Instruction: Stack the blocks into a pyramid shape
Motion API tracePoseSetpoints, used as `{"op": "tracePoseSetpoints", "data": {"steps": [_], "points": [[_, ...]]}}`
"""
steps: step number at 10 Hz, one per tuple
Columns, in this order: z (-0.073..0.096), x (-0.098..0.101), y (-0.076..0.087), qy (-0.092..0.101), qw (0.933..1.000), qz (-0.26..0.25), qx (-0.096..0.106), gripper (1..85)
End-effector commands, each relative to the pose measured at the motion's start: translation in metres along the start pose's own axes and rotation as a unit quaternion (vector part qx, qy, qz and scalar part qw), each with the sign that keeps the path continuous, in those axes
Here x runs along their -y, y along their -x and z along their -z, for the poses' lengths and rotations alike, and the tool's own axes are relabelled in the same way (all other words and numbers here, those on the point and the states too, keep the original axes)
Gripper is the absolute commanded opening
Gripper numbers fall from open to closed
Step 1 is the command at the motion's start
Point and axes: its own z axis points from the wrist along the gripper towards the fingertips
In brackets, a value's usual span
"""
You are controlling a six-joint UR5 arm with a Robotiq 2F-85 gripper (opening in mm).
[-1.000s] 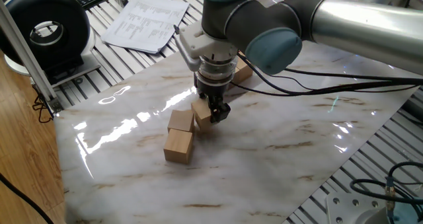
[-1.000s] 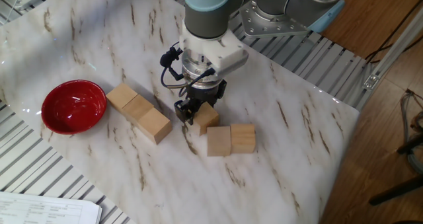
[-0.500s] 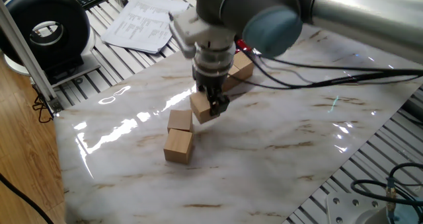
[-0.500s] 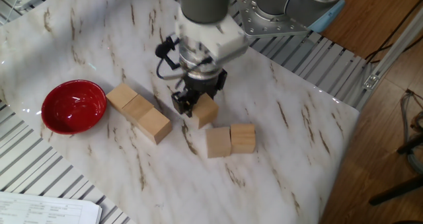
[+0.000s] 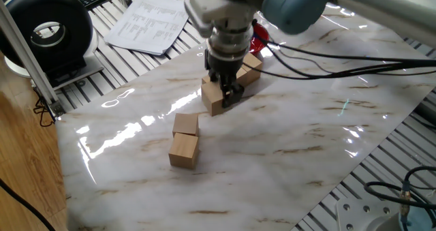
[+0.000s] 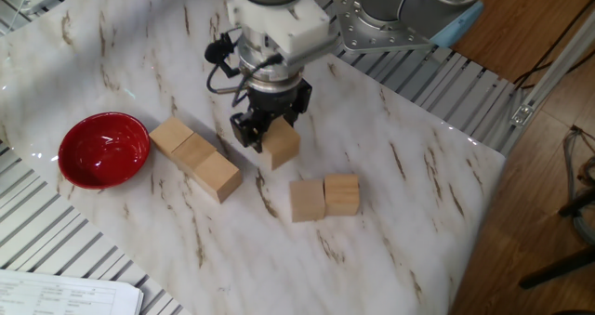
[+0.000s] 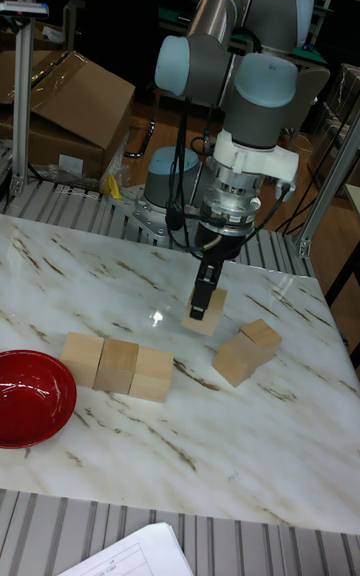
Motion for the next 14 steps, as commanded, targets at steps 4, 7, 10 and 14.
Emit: {"op": "tracePoseSetpoints", "data": {"steps": [4, 7, 10, 14], "points": [[0.009, 0.009, -0.007, -0.015, 0.9998, -0.013, -0.004, 1.0], [0.009, 0.017, -0.007, -0.030, 0.9994, -0.017, -0.005, 1.0], [0.011, 0.033, -0.013, -0.062, 0.9980, 0.001, -0.016, 1.0], [0.014, 0.053, -0.013, -0.100, 0.9946, -0.021, -0.015, 1.0]]}}
